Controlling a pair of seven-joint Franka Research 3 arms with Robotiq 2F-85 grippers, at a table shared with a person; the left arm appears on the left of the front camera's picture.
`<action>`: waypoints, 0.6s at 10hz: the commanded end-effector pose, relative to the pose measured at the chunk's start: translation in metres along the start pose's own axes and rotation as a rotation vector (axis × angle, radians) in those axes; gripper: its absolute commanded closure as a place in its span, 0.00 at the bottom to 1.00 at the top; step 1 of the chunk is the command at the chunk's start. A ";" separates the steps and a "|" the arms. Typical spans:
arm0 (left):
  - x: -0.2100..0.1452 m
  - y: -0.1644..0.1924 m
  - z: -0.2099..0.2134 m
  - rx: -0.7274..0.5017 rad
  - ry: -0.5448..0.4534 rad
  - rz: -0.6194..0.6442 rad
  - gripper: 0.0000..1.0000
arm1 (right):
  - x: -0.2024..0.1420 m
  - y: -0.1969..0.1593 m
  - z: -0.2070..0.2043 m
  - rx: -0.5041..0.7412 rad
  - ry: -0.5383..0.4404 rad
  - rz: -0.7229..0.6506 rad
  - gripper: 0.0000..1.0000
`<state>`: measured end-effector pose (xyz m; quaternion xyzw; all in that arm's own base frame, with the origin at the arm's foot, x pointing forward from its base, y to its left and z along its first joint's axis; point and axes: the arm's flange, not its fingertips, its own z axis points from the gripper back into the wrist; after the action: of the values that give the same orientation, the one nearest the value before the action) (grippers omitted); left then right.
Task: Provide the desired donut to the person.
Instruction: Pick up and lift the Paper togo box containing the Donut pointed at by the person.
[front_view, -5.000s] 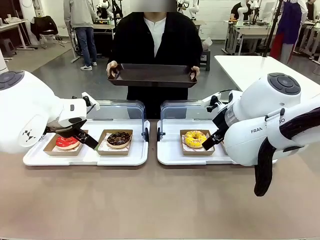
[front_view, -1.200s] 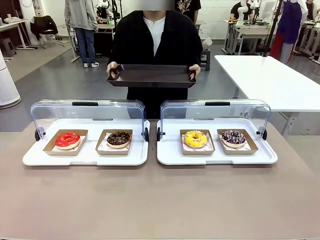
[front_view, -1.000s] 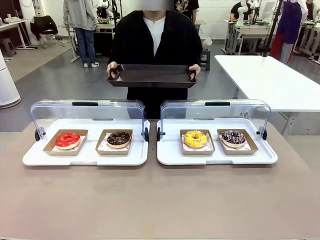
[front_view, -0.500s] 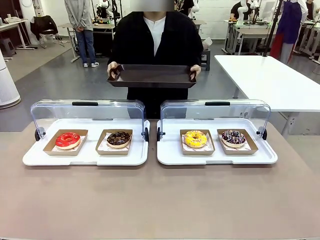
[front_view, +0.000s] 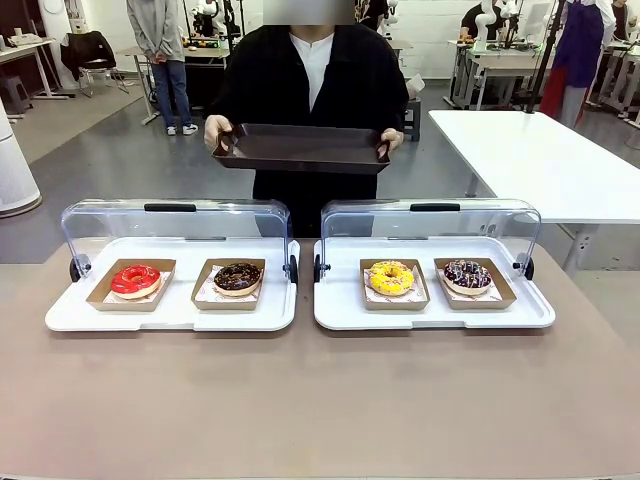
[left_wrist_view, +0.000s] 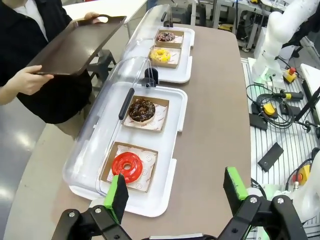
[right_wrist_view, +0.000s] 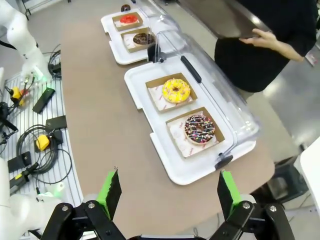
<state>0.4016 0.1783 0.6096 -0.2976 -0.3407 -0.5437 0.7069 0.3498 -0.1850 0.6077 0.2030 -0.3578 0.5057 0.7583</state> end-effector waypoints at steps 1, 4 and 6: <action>0.002 -0.001 0.000 -0.012 -0.003 -0.003 0.00 | -0.001 -0.001 0.002 0.000 -0.002 -0.004 0.00; 0.002 -0.001 0.000 -0.012 -0.003 -0.003 0.00 | -0.001 -0.001 0.002 0.000 -0.002 -0.004 0.00; 0.002 -0.001 0.000 -0.012 -0.003 -0.003 0.00 | -0.001 -0.001 0.002 0.000 -0.002 -0.004 0.00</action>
<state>0.4014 0.1774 0.6093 -0.3013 -0.3391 -0.5447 0.7053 0.3497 -0.1858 0.6078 0.2029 -0.3582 0.5052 0.7585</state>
